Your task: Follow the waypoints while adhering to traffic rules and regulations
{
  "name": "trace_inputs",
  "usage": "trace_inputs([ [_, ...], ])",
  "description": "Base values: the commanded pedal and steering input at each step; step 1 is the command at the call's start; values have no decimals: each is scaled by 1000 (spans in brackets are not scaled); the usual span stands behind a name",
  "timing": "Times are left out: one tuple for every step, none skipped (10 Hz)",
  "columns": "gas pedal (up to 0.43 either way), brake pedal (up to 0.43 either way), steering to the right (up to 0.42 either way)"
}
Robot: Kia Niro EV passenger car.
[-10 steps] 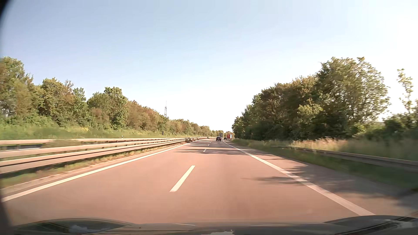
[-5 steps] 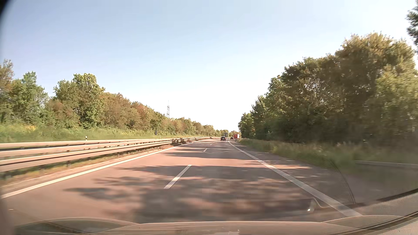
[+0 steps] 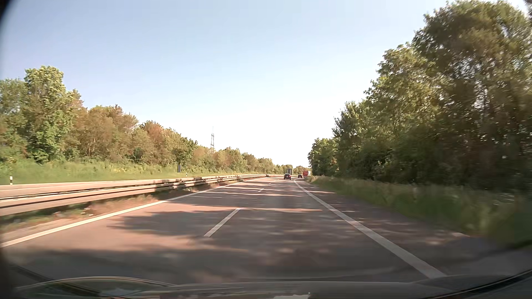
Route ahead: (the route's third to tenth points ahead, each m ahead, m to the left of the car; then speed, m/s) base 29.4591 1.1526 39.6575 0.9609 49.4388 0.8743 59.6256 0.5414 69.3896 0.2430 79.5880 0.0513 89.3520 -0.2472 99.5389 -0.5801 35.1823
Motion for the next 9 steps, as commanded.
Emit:
trace_inputs([
  [319, 12, 0],
  [319, 12, -1],
  [319, 12, 0],
  [319, 12, 0],
  [319, 12, 1],
  [319, 12, 2],
  [319, 12, 3],
  [319, 12, 4],
  [319, 12, 5],
])
